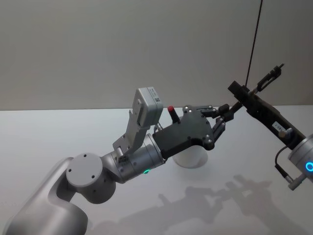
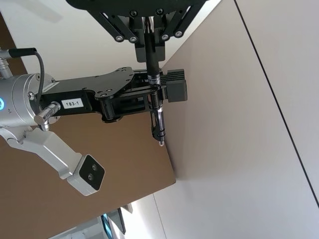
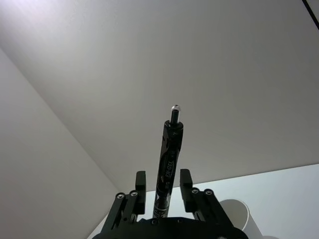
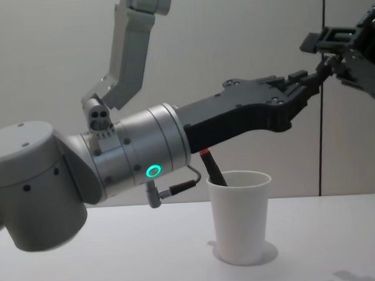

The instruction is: Place the pen into the pen holder.

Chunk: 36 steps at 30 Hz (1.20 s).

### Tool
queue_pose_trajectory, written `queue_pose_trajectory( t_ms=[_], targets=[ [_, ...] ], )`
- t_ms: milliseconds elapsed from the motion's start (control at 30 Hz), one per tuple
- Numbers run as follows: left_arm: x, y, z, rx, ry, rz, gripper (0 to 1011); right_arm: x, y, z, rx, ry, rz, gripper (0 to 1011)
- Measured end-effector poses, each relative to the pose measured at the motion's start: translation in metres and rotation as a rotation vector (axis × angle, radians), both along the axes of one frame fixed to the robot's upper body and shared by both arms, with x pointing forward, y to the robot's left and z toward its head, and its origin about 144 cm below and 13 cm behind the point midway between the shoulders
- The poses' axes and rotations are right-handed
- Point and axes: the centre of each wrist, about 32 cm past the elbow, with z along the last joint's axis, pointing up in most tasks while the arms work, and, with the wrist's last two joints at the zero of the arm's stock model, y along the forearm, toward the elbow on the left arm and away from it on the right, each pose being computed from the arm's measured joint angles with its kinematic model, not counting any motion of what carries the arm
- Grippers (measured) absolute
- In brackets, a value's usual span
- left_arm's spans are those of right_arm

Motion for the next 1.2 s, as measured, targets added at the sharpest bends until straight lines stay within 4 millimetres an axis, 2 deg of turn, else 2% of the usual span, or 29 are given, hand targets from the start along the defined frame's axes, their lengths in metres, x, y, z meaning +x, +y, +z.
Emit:
queue_pose_trajectory(
  t_ms=[100,200,233,267,333,733,967,1200],
  targets=[
    [0.0,0.0,0.0,0.0,0.0,0.0,105,0.0001,0.0001,0.0,0.0,0.0,0.0,393],
    [0.0,0.0,0.0,0.0,0.0,0.0,104,0.0001,0.0002,0.0,0.001,0.0,0.001,252],
    [0.0,0.0,0.0,0.0,0.0,0.0,104,0.0001,0.0002,0.0,0.001,0.0,0.001,252],
    [0.0,0.0,0.0,0.0,0.0,0.0,104,0.0002,0.0002,0.0,0.001,0.0,0.001,192],
    [0.0,0.0,-0.0001,0.001,0.0,0.0,104,0.0002,0.0004,0.0002,0.002,-0.001,0.003,145],
    [0.0,0.0,-0.0001,0.0,0.0,0.0,104,0.0002,0.0003,0.0002,0.002,-0.001,0.003,138],
    [0.0,0.0001,0.0001,-0.001,0.0,0.0,266,0.0003,0.0001,0.0002,0.001,0.0,0.0,137],
    [0.0,0.0,0.0,-0.001,0.0,0.0,503,0.0003,0.0002,0.0002,0.001,0.0,0.001,137]
  ],
)
